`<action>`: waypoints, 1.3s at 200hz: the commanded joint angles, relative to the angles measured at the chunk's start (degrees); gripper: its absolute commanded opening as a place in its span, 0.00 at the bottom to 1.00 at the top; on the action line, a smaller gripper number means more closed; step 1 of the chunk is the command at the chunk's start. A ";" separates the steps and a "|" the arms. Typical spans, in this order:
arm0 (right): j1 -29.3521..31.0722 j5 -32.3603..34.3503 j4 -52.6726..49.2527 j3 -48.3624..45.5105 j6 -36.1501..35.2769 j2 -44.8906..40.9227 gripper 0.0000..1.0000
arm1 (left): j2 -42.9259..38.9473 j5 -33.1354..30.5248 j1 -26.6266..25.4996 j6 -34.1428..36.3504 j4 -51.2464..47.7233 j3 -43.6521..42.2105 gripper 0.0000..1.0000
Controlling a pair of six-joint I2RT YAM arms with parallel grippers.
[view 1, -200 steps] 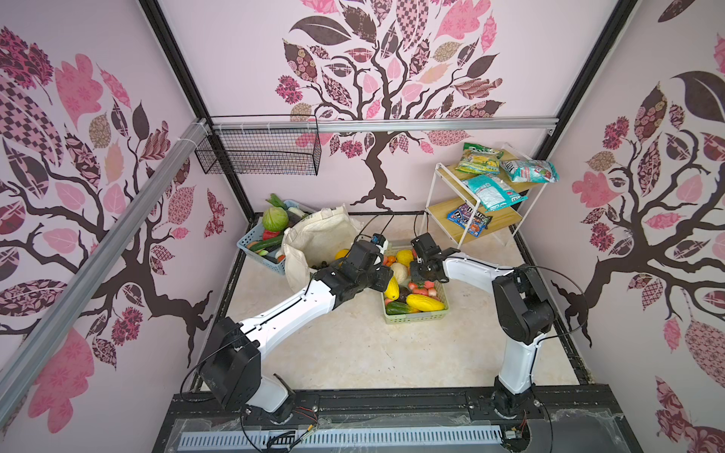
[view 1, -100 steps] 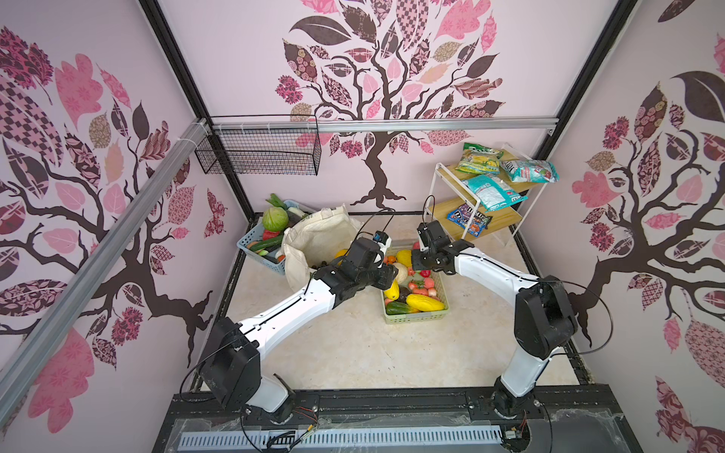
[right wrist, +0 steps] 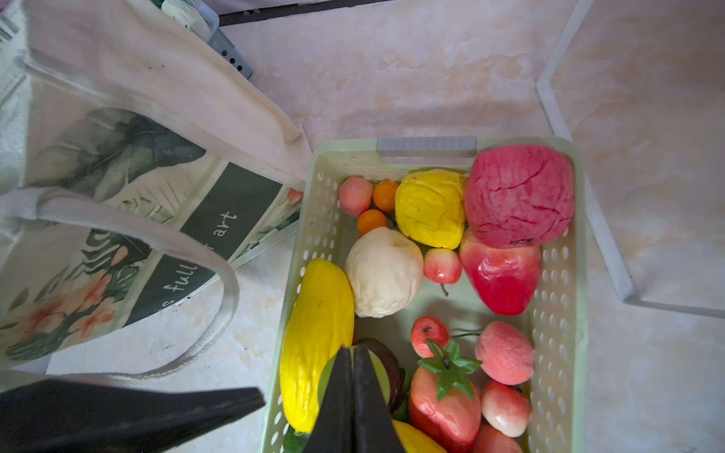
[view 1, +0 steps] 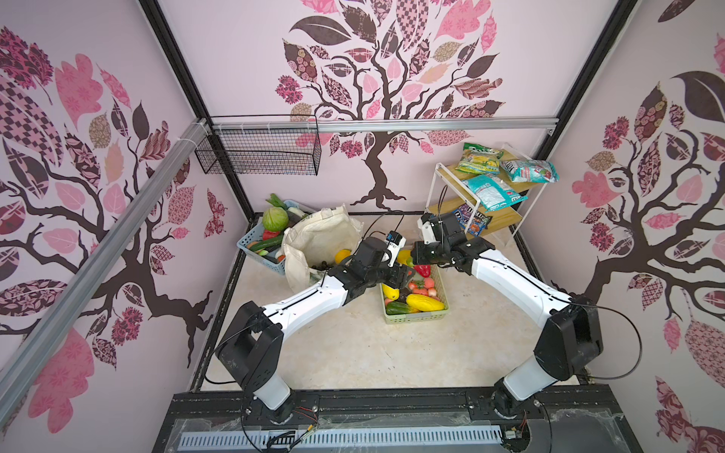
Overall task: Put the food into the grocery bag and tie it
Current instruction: 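Lower the left gripper and close it on the green pear in the basket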
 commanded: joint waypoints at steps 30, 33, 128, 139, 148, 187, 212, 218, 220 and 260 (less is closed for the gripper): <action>-0.09 -4.57 -1.58 0.60 1.76 -3.42 0.06 | 3.27 -3.75 0.05 -1.00 1.38 1.40 0.66; -0.13 -4.60 -1.51 0.46 1.85 -3.54 0.06 | 3.40 -3.76 0.05 -1.09 1.48 1.44 0.66; -0.09 -6.81 -0.83 -1.33 2.73 -4.42 0.06 | 4.03 0.53 0.40 -1.98 6.29 1.36 0.56; -0.11 -6.98 -0.79 -1.24 2.79 -4.44 0.06 | 4.00 1.13 0.40 -1.91 6.82 1.27 0.55; -0.09 -7.13 -0.70 -1.24 2.88 -4.52 0.06 | 4.11 1.31 0.41 -1.90 6.91 1.27 0.53; -0.11 -7.50 -0.01 -1.74 3.10 -4.85 0.06 | 4.30 1.46 0.41 -2.07 7.02 1.61 0.49; -0.16 -7.86 0.19 -1.83 3.28 -4.75 0.06 | 4.39 1.16 0.49 -2.07 6.81 1.79 0.43; -0.13 -7.99 0.28 -1.82 3.37 -4.74 0.06 | 4.39 1.07 0.45 -2.07 6.66 1.88 0.43; -0.11 -8.02 0.27 -1.88 3.32 -4.74 0.06 | 4.39 1.07 0.48 -2.07 6.64 1.88 0.43; -0.10 -8.01 0.52 -1.94 3.54 -4.78 0.08 | 4.32 0.37 0.48 -1.98 6.33 1.87 0.36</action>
